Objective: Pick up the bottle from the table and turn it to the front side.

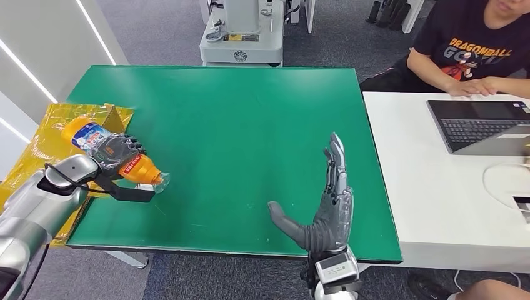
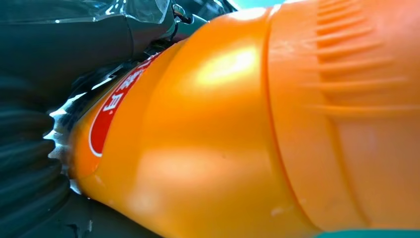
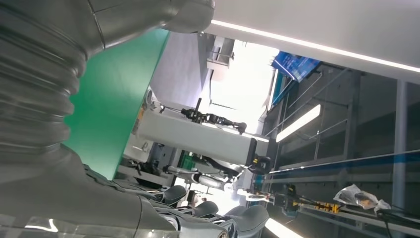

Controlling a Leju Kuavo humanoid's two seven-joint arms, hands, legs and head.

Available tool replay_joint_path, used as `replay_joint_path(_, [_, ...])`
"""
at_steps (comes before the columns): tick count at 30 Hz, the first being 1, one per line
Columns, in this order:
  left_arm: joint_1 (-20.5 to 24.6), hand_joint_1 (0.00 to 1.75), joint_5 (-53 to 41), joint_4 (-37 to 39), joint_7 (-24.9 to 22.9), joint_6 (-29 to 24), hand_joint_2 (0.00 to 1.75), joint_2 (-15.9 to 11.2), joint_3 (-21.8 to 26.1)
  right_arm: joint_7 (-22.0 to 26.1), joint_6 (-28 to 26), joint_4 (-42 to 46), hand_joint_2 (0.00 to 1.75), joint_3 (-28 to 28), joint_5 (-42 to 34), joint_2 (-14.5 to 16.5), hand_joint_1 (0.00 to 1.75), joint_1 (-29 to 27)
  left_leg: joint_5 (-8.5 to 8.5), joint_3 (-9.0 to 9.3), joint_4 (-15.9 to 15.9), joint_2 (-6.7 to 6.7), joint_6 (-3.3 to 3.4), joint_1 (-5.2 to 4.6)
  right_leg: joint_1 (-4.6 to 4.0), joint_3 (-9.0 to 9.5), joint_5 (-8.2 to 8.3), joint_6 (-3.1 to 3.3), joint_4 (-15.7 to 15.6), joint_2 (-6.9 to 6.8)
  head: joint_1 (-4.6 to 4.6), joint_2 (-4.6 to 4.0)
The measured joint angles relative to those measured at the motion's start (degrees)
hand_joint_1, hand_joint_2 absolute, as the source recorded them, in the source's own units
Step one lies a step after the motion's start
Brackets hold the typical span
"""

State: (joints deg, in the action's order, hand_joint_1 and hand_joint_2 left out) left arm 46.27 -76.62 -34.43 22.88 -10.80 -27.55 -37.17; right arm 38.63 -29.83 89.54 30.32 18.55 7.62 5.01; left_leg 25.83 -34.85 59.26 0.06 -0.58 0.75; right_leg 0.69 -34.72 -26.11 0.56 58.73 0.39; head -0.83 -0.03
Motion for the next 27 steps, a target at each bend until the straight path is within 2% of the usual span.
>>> replay_joint_path(3, [0.4, 1.75, 0.0, 2.5, 0.1, 0.4, 1.75, 0.3, -1.2, 0.1, 0.1, 0.0, 1.75, -0.2, 0.0, 0.1, 0.0, -0.1, 0.0, 0.0, 0.0, 0.0, 0.0, 0.0, 0.0, 0.0, 0.0, 0.0, 0.0, -0.01, 0.0, 0.0])
replay_joint_path(7, [1.1, 1.75, 1.0, 6.2, 0.9, 4.3, 1.75, 0.8, -2.9, 0.2, 0.4, 0.1, 1.75, -0.6, 0.4, 0.4, 0.0, -0.4, 0.0, 0.0, 0.0, 0.0, 0.0, -0.01, 0.0, 0.01, 0.0, 0.0, 0.0, -0.01, -0.01, 0.01])
replay_joint_path(15, [0.7, 1.75, 4.1, 11.5, -2.2, 7.2, 1.75, 2.7, -3.7, -0.4, 0.5, 0.9, 1.75, -1.6, 1.8, 0.8, 0.0, -1.2, 0.0, 0.0, 0.0, -0.04, 0.0, -0.01, 0.0, 0.06, 0.0, 0.0, 0.0, -0.05, 0.0, 0.01])
replay_joint_path(22, [-0.4, 1.73, 8.8, 13.2, -5.5, 4.5, 1.75, 3.8, -3.3, -0.4, 0.1, 0.7, 1.75, -1.7, 2.2, 1.1, 0.0, -1.7, -0.01, 0.05, 0.0, -0.12, 0.0, -0.03, 0.01, 0.12, -0.01, 0.0, 0.0, -0.17, -0.01, 0.01])
replay_joint_path(27, [-2.6, 1.75, 12.8, 13.3, -9.7, -1.8, 1.75, 6.2, -0.3, -1.3, 0.2, 0.7, 1.75, -1.6, 3.5, 1.3, 0.0, -2.0, -0.07, 0.06, 0.0, -0.32, -0.05, -0.03, 0.02, 0.2, -0.02, 0.0, 0.0, -0.38, 0.0, 0.01])
